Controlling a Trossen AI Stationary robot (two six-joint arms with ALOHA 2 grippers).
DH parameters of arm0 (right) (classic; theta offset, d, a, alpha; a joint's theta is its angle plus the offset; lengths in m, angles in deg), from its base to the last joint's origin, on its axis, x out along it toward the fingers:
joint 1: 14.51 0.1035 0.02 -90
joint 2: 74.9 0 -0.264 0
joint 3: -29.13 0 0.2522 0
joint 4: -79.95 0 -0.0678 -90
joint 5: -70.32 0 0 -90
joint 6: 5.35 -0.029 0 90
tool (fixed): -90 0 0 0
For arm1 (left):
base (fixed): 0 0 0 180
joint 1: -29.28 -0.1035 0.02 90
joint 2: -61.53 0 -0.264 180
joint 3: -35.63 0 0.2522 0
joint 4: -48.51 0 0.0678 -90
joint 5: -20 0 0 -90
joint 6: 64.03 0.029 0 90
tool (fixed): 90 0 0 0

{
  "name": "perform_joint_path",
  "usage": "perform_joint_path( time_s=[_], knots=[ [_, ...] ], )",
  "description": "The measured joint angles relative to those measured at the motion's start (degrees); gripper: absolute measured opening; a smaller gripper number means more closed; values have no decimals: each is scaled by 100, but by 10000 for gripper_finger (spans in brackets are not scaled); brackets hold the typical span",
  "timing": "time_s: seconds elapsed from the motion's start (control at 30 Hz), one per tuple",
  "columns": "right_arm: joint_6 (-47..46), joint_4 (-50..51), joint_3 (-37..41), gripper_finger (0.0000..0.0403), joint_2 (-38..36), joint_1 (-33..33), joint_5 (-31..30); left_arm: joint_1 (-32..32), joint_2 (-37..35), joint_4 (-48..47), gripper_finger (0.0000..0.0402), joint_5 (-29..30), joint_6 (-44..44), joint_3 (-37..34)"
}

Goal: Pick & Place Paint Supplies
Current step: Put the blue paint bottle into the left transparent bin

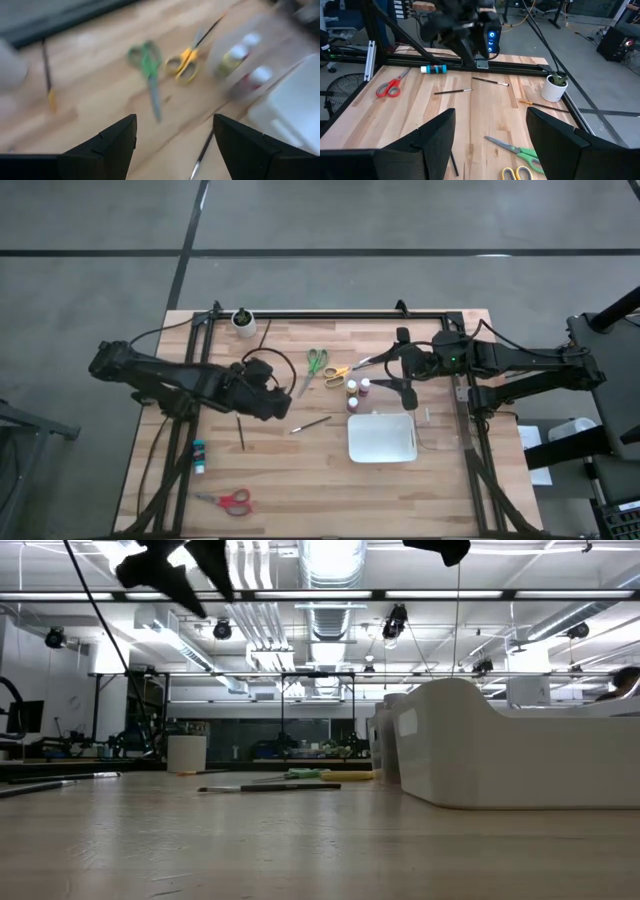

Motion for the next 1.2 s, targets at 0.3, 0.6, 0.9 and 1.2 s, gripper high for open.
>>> perform_joint_path(
  time_s=[0.3, 0.6, 0.9, 1.2],
  knots=[
    [0, 2, 0, 242, 0, 1, -11, 185, 85, -1851, 268, -1299, -2416, 0],
    [0, 4, 0, 242, 0, 2, -11, 967, 220, -2341, 268, -2699, -4479, -139],
    [0, 4, 0, 242, 0, 1, -13, 1767, 493, -2433, 268, -4320, -6431, -184],
    [0, 2, 0, 242, 0, 0, -15, 1908, 1191, -2421, 268, -5430, -6861, -514]
  ],
)
